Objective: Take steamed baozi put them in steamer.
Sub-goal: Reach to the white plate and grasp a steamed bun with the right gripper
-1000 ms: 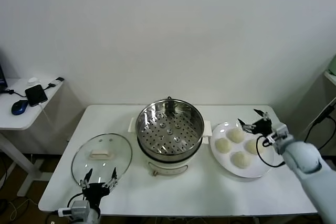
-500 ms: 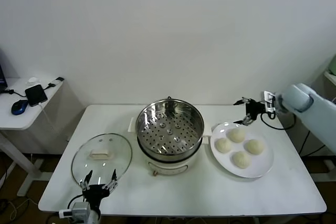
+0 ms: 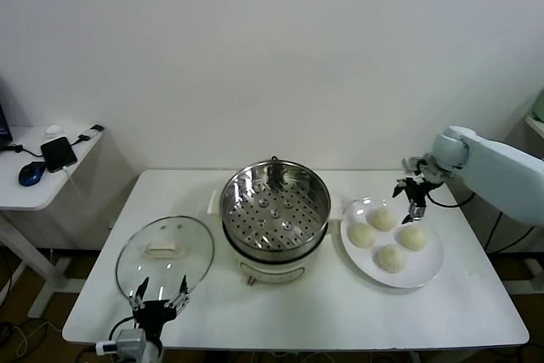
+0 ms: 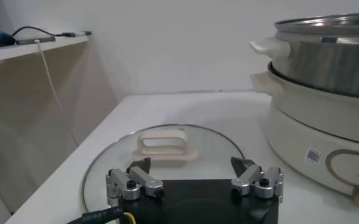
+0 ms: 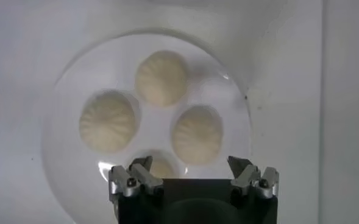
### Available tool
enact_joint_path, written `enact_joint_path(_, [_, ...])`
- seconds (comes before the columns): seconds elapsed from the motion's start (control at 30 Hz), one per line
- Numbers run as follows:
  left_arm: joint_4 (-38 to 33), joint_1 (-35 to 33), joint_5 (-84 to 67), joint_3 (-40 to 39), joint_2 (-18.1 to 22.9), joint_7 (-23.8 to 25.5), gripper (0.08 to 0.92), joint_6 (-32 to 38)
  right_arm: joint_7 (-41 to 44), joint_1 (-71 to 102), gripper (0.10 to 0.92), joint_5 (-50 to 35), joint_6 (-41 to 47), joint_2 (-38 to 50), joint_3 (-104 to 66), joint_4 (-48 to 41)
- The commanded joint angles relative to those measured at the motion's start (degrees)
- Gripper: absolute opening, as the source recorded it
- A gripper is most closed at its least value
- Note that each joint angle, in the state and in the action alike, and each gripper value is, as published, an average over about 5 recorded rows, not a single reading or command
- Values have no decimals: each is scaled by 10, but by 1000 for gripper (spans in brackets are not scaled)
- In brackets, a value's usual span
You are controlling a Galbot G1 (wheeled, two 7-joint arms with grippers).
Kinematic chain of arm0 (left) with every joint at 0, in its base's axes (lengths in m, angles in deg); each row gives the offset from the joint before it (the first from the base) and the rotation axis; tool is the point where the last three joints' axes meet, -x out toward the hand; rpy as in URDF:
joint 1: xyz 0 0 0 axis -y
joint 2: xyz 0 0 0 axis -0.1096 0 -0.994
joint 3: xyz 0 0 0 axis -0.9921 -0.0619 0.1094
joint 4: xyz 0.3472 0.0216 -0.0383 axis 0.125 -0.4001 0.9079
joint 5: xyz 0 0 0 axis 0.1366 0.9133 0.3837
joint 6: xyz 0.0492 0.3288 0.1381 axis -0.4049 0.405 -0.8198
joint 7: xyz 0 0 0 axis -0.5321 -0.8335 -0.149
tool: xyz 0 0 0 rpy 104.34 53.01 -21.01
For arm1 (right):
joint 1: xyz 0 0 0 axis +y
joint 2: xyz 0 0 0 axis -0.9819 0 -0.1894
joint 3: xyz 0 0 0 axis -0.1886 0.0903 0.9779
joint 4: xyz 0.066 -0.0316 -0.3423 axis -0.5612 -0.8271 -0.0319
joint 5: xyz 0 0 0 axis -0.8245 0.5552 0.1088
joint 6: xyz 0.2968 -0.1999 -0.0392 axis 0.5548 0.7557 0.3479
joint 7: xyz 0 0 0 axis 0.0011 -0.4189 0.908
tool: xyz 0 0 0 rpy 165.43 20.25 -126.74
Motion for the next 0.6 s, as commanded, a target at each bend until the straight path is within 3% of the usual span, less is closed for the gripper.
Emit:
enact_joint_path(0.03, [4,1,0,0,1,0,823,2,-17,22,823,-3,27,-41,9,-49])
enact_joint_path(0.6, [3,-2,6,-9,4,0,823,4,-45,94,813,30,30,-77,-90,-115])
